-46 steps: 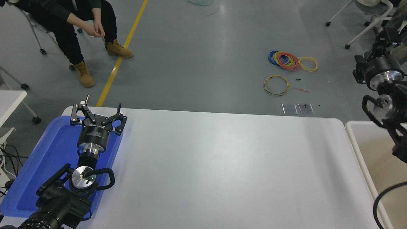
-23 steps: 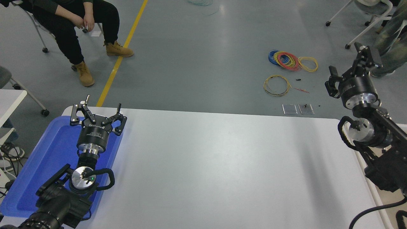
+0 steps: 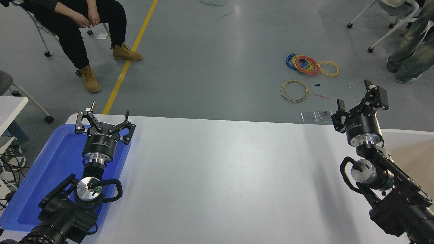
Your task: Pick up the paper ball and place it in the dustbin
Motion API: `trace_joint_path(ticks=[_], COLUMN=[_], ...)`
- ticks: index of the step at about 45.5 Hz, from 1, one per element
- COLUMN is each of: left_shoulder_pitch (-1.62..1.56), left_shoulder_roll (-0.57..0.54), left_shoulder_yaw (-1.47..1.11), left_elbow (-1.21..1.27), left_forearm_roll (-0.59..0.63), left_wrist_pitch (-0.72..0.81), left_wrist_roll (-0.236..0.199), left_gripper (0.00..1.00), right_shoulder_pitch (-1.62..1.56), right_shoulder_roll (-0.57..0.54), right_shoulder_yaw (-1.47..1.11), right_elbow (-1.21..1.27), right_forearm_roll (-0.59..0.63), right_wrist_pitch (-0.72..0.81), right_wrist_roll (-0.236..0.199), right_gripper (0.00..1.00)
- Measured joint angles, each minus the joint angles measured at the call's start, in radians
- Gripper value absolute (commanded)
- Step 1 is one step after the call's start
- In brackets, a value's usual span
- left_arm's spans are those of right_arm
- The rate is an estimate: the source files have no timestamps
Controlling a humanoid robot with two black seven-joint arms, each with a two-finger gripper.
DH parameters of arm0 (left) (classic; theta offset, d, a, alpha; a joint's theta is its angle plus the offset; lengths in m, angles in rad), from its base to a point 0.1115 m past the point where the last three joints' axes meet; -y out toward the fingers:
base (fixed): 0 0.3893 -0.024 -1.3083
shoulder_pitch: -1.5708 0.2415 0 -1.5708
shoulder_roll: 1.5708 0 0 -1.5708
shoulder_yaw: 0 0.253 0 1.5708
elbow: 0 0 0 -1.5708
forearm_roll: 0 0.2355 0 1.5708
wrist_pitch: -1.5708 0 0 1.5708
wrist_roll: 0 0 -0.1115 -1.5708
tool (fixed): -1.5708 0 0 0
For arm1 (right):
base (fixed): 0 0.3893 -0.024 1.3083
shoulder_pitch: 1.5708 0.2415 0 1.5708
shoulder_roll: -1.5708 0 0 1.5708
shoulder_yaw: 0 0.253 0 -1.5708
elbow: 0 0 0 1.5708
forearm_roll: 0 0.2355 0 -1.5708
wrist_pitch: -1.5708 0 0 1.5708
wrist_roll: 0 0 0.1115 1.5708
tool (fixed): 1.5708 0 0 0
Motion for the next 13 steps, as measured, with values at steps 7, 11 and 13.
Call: trace_joint_path(ticks=[7, 11, 13], left_shoulder_pitch=[0.000, 0.000, 0.000], left_shoulder_roll=[0.000, 0.000, 0.000], left_shoulder_yaw=[0.000, 0.000, 0.000], left_elbow=[0.000, 0.000, 0.000], left_forearm_roll=[0.000, 0.000, 0.000], left_wrist_pitch=[0.000, 0.000, 0.000], left_wrist_roll=[0.000, 0.000, 0.000], left_gripper=[1.00, 1.00, 1.00], right_shoulder_pitch=[-0.005, -0.007, -0.008], right_shoulder_roll=[0.004, 0.006, 0.006], right_shoulder_yaw=[0.000, 0.000, 0.000], right_elbow=[-0.002, -0.002, -0.002], right_forearm_roll=[0.000, 0.000, 0.000], right_wrist_pitch=[0.001, 0.002, 0.002], right_wrist_roll=[0.004, 0.005, 0.005], right_gripper=[1.00, 1.00, 1.00])
